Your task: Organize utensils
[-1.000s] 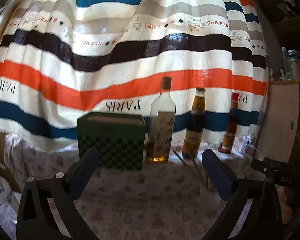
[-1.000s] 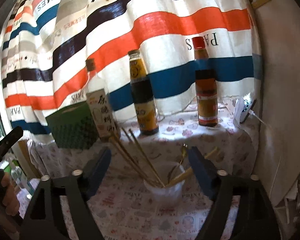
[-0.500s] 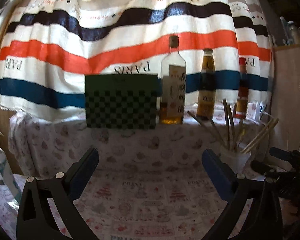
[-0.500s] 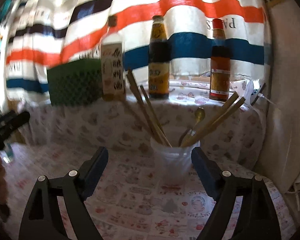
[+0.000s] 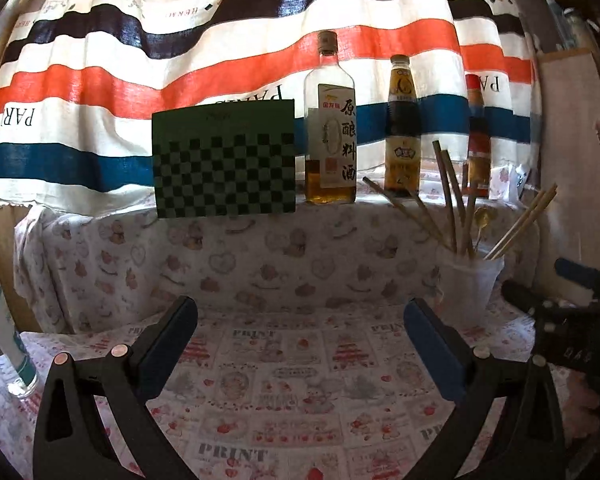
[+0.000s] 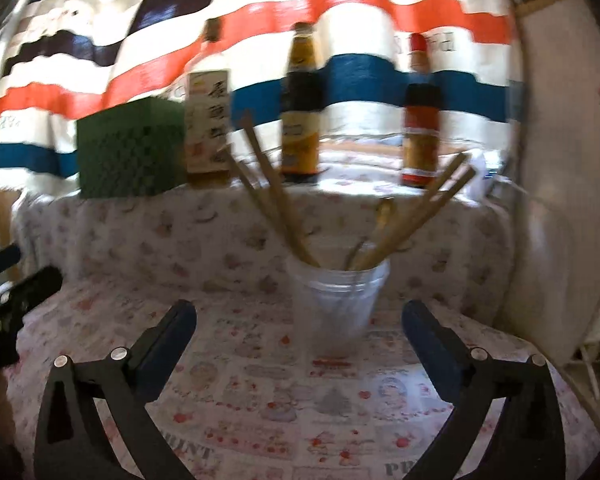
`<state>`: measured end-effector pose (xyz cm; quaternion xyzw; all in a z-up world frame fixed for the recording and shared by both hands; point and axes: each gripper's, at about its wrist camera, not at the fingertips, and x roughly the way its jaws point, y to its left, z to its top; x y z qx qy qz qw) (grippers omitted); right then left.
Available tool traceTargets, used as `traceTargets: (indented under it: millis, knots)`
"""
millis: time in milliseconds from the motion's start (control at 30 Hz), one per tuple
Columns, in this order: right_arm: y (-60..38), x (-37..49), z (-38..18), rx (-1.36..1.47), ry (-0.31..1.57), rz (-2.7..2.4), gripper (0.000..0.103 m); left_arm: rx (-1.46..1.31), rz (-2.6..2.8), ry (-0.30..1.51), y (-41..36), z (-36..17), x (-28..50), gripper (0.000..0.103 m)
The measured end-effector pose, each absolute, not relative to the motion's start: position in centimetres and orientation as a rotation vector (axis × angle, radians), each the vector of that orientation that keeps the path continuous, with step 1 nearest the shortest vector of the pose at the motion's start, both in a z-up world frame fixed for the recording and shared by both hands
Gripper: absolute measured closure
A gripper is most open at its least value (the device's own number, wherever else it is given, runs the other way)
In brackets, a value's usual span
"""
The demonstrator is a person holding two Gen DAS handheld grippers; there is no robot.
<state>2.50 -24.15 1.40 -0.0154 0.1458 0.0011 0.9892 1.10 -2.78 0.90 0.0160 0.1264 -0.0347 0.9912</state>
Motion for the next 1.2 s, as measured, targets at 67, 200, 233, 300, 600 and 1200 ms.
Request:
traceTargets:
  millis: [67, 200, 233, 300, 600, 1200]
  knots:
    - [-24.0, 2.5, 1.4, -0.041, 0.291, -0.003, 0.0, 0.018, -0.078, 0.275, -2.6, 0.7, 1.5, 0.001]
    - [-24.0, 2.6, 1.4, -0.046, 0.302, -0.041, 0.0, -0.008, -0.07, 0.292, -2.0, 0.5, 1.9, 0.001]
    - [-24.0, 2.7, 1.3, -0.044, 0.309, -0.041, 0.0, -0.002, -0.075, 0.288, -2.1, 0.6, 1.8, 0.001]
    - [-24.0, 2.8, 1.3, -0.043, 0.319, -0.029, 0.0, 0.02, -0.075, 0.281, -2.5, 0.6, 1.7, 0.001]
    - [-25.0, 3.3, 1.1, 0.009, 0.34, -0.013, 0.0, 0.025, -0.078, 0.288, -2.5, 0.6, 1.8, 0.001]
    - [-24.0, 2.1, 1.4, -0.031, 0.291, -0.014, 0.0, 0.017, -0.048, 0.283, -2.3, 0.6, 1.8, 0.001]
